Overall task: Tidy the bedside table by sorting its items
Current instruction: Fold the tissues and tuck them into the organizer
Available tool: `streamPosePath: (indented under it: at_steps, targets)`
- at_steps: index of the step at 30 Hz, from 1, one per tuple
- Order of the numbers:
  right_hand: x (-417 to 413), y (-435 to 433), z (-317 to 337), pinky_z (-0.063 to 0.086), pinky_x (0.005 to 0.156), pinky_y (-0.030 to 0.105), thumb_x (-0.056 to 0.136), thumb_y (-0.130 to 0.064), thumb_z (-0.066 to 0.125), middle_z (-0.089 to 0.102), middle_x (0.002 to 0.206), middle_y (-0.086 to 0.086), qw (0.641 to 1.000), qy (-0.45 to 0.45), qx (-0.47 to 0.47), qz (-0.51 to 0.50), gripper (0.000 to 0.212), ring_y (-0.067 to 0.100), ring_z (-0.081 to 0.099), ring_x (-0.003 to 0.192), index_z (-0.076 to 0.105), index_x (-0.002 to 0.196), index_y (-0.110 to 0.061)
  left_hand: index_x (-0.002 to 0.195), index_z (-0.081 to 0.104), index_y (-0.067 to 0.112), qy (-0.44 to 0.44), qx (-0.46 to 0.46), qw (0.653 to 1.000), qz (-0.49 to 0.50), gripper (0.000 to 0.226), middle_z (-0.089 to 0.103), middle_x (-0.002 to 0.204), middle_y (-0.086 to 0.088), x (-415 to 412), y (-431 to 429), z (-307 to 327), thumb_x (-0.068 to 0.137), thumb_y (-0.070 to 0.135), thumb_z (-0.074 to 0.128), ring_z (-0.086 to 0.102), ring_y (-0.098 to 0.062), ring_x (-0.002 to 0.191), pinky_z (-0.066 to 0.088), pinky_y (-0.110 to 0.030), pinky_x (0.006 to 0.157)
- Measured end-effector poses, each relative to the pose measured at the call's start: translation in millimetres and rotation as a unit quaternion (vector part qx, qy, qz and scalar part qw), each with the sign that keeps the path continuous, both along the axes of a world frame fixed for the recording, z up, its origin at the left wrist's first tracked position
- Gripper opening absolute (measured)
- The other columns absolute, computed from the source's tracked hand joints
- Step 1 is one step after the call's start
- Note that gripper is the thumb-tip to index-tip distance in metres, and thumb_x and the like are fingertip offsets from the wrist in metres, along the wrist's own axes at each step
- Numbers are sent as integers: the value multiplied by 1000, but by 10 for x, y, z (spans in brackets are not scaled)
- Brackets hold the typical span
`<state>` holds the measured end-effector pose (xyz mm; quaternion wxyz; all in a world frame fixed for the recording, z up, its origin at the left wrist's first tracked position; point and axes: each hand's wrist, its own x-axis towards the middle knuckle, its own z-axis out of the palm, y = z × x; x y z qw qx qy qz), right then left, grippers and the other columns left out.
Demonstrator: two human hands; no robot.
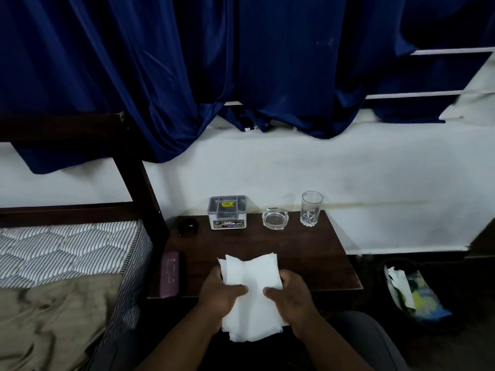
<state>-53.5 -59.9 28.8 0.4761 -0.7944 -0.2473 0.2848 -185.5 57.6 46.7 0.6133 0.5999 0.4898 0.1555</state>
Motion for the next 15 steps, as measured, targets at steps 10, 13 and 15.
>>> streamPosePath:
  at_steps: [10,13,15]
  targets:
    - [-151,62,84,52,68,33,85,-22,62,70,76,-1,999,-43,13,-25,7,11,66,71,65,82,-17,102,68,20,-13,84,996,-39,30,76,91,0,133,-387,122,77,8,79,75,-9,76,59,-24,65]
    - [-154,100,64,57,77,40,96,-33,59,73,79,-1,998,7,50,-46,22,11,69,75,69,84,-18,101,74,26,-20,102,991,-83,33,75,88,1,158,-430,171,69,22,79,74,-11,77,63,-35,74]
    - [-131,117,67,57,77,40,95,-46,61,74,79,2,994,34,68,-76,36,13,70,76,70,81,-14,101,75,27,-14,126,987,-99,43,74,92,2,157,-439,187,59,32,78,73,-12,83,61,-34,79]
